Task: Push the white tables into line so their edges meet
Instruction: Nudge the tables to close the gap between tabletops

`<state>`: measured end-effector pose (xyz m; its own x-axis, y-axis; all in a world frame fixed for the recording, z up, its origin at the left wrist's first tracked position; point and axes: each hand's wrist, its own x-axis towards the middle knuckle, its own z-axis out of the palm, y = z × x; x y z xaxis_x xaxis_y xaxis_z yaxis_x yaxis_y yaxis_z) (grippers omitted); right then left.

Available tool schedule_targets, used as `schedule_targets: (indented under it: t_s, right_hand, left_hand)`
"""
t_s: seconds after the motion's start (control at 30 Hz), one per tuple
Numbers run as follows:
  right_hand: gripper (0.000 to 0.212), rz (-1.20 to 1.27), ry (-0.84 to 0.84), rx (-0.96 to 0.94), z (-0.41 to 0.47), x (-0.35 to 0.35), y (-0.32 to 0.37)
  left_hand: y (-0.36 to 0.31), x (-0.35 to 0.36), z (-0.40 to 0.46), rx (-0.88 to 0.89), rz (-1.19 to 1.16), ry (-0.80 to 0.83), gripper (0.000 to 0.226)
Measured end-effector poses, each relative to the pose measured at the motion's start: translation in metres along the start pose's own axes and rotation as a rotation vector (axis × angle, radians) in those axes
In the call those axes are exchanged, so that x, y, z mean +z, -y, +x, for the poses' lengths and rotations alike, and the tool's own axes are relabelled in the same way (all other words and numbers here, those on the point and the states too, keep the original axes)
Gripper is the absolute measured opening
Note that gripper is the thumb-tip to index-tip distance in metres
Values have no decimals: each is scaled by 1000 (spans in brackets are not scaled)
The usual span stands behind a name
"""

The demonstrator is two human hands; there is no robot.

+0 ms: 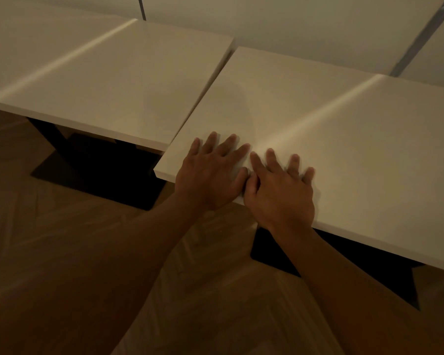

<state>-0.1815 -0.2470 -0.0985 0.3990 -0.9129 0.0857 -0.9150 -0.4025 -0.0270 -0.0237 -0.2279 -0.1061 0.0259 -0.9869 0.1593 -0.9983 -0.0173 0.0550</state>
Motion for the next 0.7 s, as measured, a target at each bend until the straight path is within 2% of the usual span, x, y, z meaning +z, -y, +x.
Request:
schedule_targets:
  t_s: [0.7]
  right_hand:
    - [62,-10,-6,15,11,3,-3]
  left_hand:
    - [2,3,13,20,7,-9,67]
